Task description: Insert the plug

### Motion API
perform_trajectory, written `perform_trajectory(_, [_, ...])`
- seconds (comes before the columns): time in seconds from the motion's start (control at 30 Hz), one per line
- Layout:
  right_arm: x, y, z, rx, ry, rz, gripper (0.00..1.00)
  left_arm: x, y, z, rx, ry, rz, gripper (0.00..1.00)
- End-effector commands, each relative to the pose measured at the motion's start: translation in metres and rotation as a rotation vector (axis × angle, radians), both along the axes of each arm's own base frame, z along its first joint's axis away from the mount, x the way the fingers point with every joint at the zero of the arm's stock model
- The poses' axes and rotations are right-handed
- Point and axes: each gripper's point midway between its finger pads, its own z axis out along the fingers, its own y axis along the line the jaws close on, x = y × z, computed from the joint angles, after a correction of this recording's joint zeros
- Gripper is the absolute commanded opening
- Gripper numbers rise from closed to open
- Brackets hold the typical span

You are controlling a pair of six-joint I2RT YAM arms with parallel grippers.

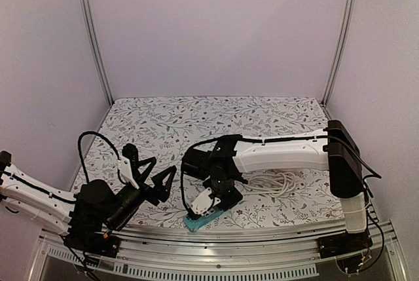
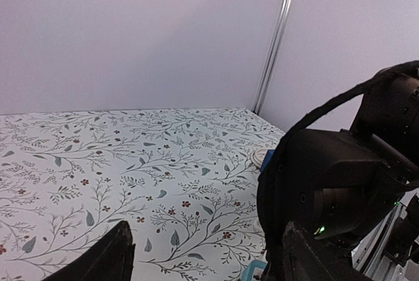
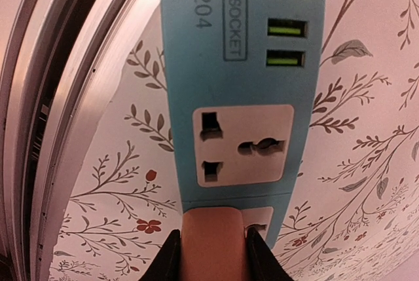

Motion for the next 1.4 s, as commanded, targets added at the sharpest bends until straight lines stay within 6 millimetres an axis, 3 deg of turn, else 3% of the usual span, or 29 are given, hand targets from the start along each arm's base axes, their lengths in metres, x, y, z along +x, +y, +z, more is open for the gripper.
perform_trajectory(0.0, [-0.006, -0.027, -0.061, -0.156, 0.077, -0.013, 0.00, 0.003, 0.004, -0.002, -0.001, 0.001, 0.013, 0.78])
perform_trajectory(0.4, [-0.004, -0.029, -0.070, -0.174, 0.062, -0.029, 0.00, 0.002, 0.003, -0.003, 0.000, 0.000, 0.006, 0.78])
perform_trajectory(0.47, [-0.002, -0.028, -0.069, -0.168, 0.053, -0.036, 0.04, 0.002, 0.002, -0.002, 0.000, 0.000, 0.004, 0.78])
perform_trajectory(0.57, [0.000, -0.027, -0.067, -0.158, 0.044, -0.048, 0.26, 0.002, 0.002, -0.004, 0.004, 0.000, 0.003, 0.78])
perform_trajectory(0.73, [0.005, -0.023, -0.059, -0.132, 0.011, -0.040, 0.47, 0.002, 0.002, -0.003, 0.002, 0.000, 0.001, 0.78])
perform_trajectory(0.77, [0.007, -0.021, -0.055, -0.123, -0.003, -0.035, 0.79, 0.002, 0.002, -0.003, 0.001, 0.000, 0.001, 0.78])
perform_trajectory(0.8, [0.009, -0.020, -0.051, -0.116, -0.015, -0.031, 0.96, 0.002, 0.002, -0.003, 0.003, 0.000, 0.001, 0.78])
perform_trajectory(1.37, [0.017, 0.007, 0.009, 0.057, -0.119, -0.008, 0.99, 0.003, 0.001, -0.005, 0.012, -0.002, 0.006, 0.78])
